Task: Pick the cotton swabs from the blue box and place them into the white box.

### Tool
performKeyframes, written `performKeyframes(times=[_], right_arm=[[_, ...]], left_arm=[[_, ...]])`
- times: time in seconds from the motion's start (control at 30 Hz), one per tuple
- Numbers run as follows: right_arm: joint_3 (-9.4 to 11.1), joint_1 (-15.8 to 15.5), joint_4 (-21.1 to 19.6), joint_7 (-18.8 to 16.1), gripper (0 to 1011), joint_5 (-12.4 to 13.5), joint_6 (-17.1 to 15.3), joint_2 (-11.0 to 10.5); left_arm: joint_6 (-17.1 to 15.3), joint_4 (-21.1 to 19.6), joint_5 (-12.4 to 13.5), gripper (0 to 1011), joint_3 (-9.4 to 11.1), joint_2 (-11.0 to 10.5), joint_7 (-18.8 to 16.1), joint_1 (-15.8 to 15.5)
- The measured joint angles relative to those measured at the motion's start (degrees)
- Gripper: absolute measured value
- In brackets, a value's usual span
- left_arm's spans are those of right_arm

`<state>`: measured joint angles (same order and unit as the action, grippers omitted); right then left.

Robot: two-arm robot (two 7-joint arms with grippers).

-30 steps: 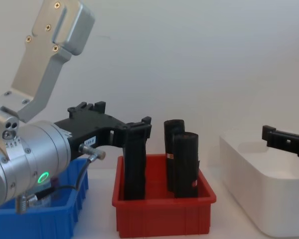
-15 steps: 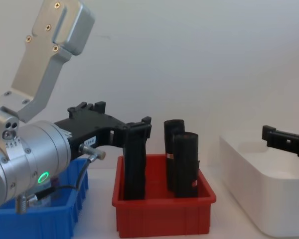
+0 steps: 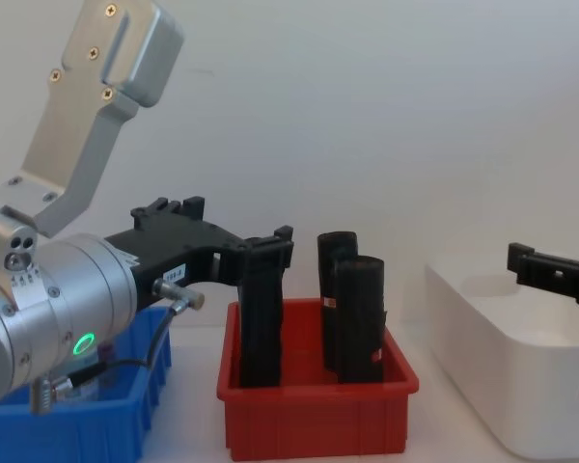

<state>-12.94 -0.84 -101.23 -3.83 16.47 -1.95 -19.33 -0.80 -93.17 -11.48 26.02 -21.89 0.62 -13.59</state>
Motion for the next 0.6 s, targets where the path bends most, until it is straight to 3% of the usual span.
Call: performKeyframes(times=[0.6], right_arm=[[0.0,0.0,0.0,0.0,1002,0.0,0.0,0.0]], left_arm=[[0.0,0.0,0.0,1004,0.0,0.0,0.0,0.0]])
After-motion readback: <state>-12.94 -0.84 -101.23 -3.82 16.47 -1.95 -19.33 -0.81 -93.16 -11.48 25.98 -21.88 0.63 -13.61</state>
